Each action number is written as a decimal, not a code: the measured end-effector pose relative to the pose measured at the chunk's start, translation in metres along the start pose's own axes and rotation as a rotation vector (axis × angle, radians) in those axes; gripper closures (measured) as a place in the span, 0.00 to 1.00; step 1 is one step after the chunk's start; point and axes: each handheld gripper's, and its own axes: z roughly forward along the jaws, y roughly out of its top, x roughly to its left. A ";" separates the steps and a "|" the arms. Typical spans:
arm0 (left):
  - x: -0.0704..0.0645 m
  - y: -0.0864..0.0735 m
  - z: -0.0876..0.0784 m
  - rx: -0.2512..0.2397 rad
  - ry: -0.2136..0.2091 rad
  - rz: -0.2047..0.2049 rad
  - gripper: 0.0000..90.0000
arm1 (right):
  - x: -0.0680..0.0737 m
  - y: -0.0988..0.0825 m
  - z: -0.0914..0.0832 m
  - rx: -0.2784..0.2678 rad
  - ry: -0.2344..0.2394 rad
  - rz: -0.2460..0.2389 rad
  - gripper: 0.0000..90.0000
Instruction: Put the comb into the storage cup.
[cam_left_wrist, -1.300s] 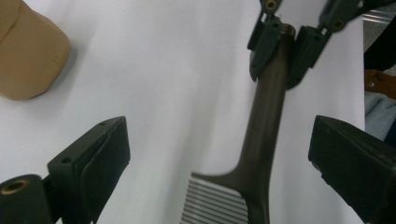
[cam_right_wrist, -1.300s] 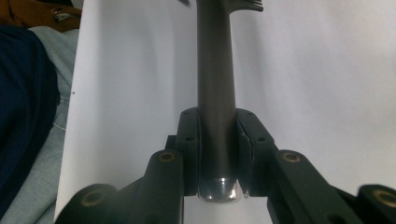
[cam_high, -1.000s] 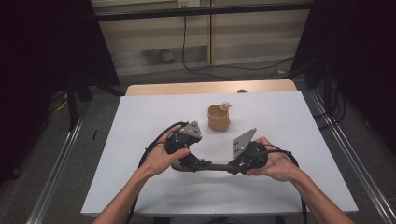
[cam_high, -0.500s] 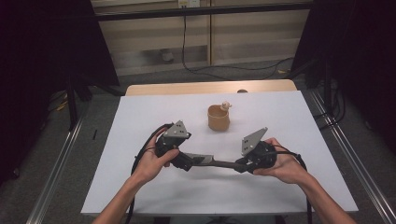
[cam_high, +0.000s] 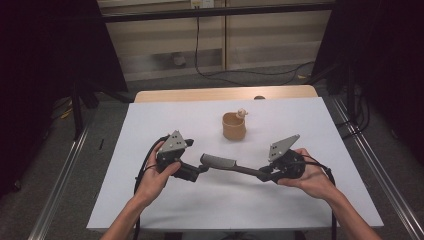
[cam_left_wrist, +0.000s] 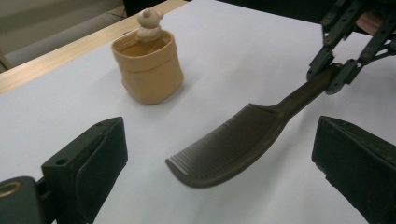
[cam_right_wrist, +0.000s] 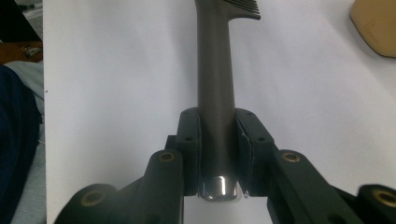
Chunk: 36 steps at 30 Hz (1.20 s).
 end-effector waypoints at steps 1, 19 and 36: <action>0.000 -0.002 -0.001 0.005 0.009 -0.001 0.04 | 0.000 -0.001 0.000 -0.004 -0.004 0.012 0.81; -0.008 -0.039 -0.018 -0.102 0.092 -0.083 0.05 | 0.009 -0.017 -0.011 -0.103 -0.034 0.158 0.81; -0.024 -0.056 -0.009 -0.103 0.043 -0.095 0.04 | 0.014 -0.032 -0.003 -0.245 -0.079 0.225 0.81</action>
